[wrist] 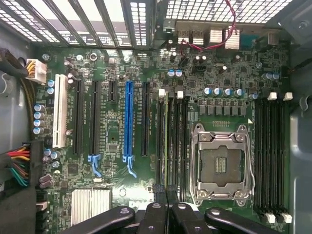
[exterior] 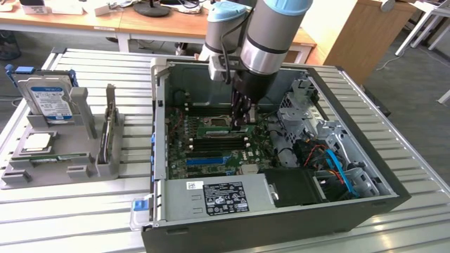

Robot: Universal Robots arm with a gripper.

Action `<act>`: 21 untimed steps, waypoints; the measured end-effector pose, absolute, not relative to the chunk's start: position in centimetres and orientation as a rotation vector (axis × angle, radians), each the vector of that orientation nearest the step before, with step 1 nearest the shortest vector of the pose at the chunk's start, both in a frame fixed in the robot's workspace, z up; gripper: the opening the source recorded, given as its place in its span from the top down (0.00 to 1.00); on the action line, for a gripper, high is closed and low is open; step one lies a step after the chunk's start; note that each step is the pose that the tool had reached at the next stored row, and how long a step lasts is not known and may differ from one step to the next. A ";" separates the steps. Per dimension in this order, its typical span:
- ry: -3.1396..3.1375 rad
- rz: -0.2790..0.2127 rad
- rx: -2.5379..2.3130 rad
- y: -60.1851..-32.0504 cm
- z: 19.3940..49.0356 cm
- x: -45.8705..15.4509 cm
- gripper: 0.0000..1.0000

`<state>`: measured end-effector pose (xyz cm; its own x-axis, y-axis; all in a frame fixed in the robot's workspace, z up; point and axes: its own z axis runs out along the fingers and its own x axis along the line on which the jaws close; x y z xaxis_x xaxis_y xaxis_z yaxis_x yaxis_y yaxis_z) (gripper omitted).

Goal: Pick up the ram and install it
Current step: 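Insert the ram into the slot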

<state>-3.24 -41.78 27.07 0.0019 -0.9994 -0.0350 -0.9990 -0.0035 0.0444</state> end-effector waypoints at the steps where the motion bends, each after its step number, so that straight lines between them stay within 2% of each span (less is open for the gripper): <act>1: -2.213 -0.088 2.219 -41.8 27.0 -3.2 0.88; 21: -2.213 -0.088 2.219 -41.8 26.3 -3.2 0.88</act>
<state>-3.24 -41.78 26.30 0.0019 -0.9994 -0.0350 -0.9990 -0.0035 0.0444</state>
